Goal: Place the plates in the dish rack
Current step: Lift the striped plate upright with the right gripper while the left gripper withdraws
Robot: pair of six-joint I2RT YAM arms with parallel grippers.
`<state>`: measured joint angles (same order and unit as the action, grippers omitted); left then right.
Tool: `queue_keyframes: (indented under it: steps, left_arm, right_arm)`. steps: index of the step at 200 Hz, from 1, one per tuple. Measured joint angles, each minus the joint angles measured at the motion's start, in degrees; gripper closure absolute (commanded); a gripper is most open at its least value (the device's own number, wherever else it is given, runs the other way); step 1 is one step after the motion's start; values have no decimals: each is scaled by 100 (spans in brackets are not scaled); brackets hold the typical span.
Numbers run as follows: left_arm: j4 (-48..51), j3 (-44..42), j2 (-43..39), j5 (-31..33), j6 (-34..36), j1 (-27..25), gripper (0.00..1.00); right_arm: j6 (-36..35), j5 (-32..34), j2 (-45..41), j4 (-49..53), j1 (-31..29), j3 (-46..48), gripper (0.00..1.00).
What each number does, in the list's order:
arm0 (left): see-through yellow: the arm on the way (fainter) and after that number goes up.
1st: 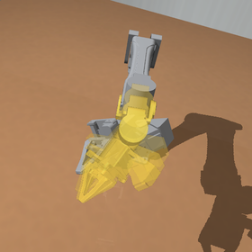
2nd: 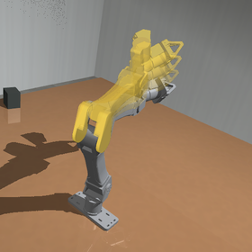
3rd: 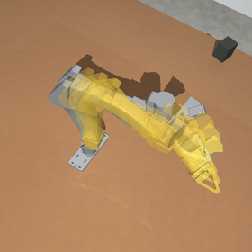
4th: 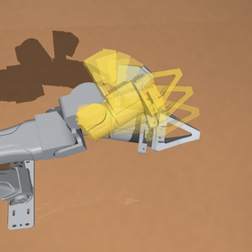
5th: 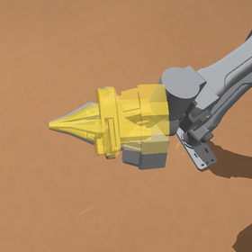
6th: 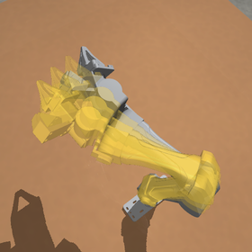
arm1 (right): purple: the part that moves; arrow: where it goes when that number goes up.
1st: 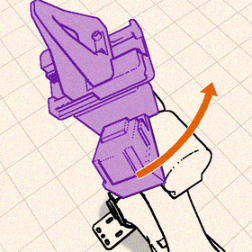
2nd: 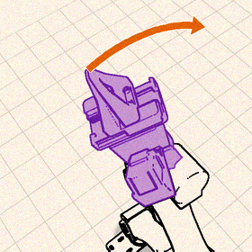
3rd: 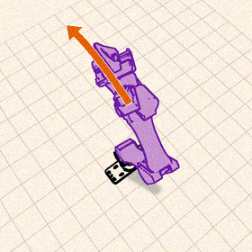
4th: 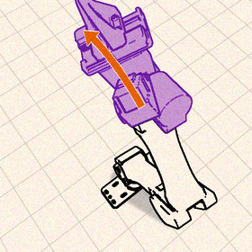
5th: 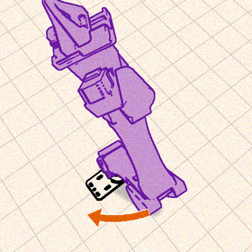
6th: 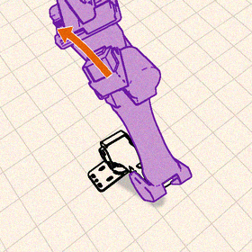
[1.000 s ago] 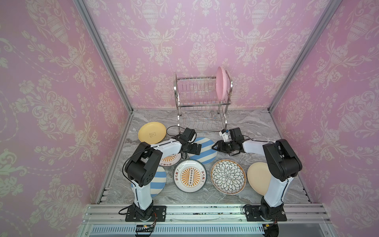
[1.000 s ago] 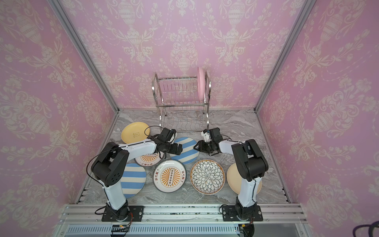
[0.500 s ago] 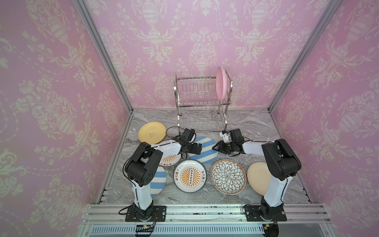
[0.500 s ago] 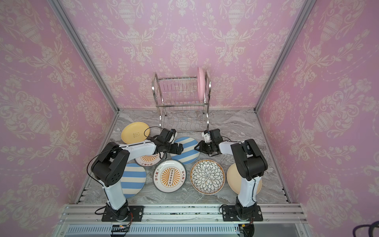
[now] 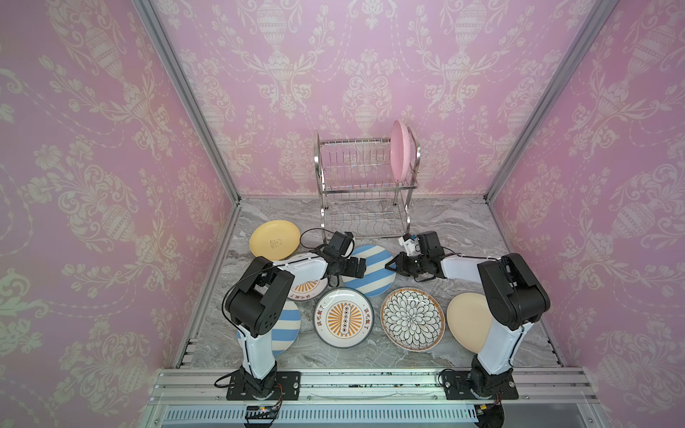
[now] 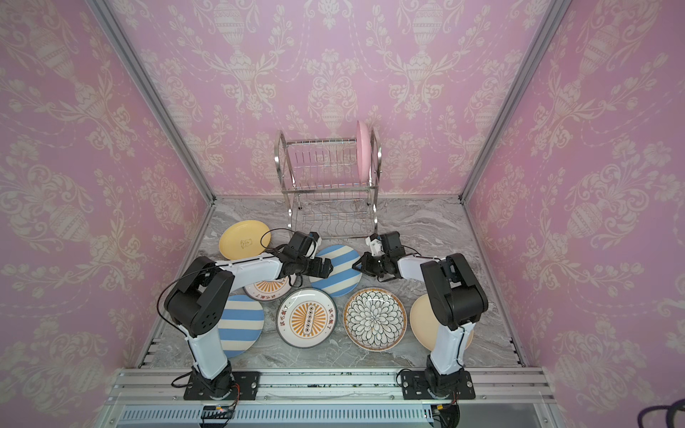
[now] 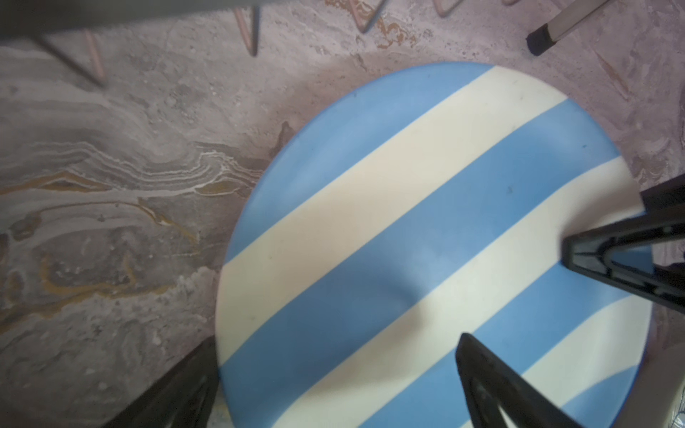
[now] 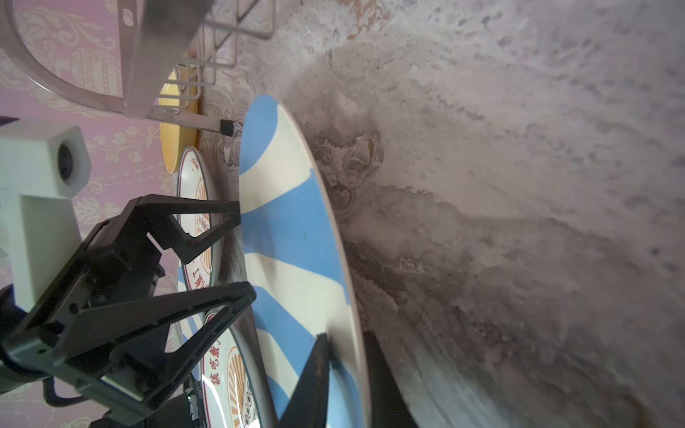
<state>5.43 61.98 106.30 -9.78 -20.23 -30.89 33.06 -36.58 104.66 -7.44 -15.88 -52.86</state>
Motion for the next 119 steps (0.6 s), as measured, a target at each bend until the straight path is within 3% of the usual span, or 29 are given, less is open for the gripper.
queue_keyframes:
  steps: [65, 119]
  left_arm:
    - [-195, 17, 7, -33, 0, -4, 1]
    - [-133, 68, -240, -31, 90, 2, 1]
  right_arm:
    - [234, 0, -435, 125, 4, 85, 90]
    - [173, 313, -1126, 1132, 79, 87, 93]
